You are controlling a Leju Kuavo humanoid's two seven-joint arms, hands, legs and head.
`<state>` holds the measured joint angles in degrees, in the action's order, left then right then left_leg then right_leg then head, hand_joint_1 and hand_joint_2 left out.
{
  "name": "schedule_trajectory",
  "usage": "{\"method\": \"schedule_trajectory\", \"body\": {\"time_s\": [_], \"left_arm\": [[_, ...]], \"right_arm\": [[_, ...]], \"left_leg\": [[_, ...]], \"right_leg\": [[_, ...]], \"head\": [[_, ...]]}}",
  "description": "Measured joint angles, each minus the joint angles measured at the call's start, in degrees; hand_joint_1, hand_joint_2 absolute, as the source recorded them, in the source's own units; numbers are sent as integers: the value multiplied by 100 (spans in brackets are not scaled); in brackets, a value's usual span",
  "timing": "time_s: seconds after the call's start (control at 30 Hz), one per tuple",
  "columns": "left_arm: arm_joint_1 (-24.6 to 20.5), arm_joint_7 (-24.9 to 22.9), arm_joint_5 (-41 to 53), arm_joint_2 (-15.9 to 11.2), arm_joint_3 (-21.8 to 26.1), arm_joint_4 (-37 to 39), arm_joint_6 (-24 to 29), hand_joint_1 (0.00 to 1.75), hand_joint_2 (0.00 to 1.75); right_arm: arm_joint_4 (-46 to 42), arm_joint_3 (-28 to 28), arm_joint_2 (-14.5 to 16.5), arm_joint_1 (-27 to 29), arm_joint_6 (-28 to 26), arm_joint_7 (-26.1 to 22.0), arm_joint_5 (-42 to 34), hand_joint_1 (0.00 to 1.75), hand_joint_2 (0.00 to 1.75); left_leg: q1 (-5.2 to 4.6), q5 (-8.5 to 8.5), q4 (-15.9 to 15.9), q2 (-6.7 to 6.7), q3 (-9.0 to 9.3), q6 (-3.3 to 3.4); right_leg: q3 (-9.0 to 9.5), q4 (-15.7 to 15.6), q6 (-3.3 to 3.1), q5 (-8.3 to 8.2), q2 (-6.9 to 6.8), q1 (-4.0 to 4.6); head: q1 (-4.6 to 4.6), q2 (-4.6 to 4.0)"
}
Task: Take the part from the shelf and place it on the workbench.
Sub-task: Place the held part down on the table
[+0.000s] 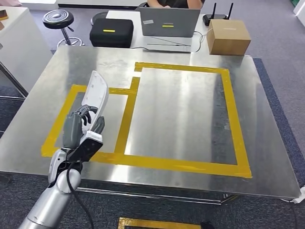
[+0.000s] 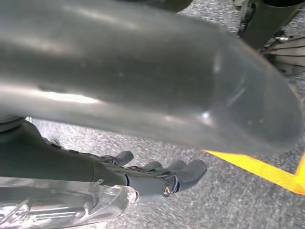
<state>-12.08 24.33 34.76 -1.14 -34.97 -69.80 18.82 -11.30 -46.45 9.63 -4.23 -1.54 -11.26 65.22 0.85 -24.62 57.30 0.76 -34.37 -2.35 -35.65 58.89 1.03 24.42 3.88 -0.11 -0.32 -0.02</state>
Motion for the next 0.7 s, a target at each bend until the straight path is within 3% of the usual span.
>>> {"method": "schedule_trajectory", "body": {"time_s": [0.03, 0.27, 0.47, 0.7], "left_arm": [[-39, -28, 16, 27, 32, 74, 0, 175, 175], [-280, -92, 41, 175, 121, 502, -11, 175, 175], [-517, -298, 158, 247, 180, 893, 36, 175, 175], [-1429, -1113, 853, 360, 475, 2329, 559, 175, 175]], "right_arm": [[0, -14, -10, 4, 16, 1, -9, 0, 0], [0, -64, -23, -36, 71, 25, -34, 0, 0], [0, -72, -26, -64, 206, 30, -1, 0, 0], [0, -57, -26, -76, 375, 159, 146, 0, 0]], "left_leg": [[-5, 0, 0, 8, -3, 17], [-24, 12, 2, 17, -15, 99], [-27, 21, 3, 17, -16, 111], [-22, 42, 2, 17, -20, 101]], "right_leg": [[11, -22, -5, -12, -12, -2], [63, -127, 154, -74, -25, -20], [55, -128, 175, -80, -25, -24], [40, -107, 172, -86, -25, -18]], "head": [[-1, 1], [-2, -1], [-4, 0], [-5, 0]]}}
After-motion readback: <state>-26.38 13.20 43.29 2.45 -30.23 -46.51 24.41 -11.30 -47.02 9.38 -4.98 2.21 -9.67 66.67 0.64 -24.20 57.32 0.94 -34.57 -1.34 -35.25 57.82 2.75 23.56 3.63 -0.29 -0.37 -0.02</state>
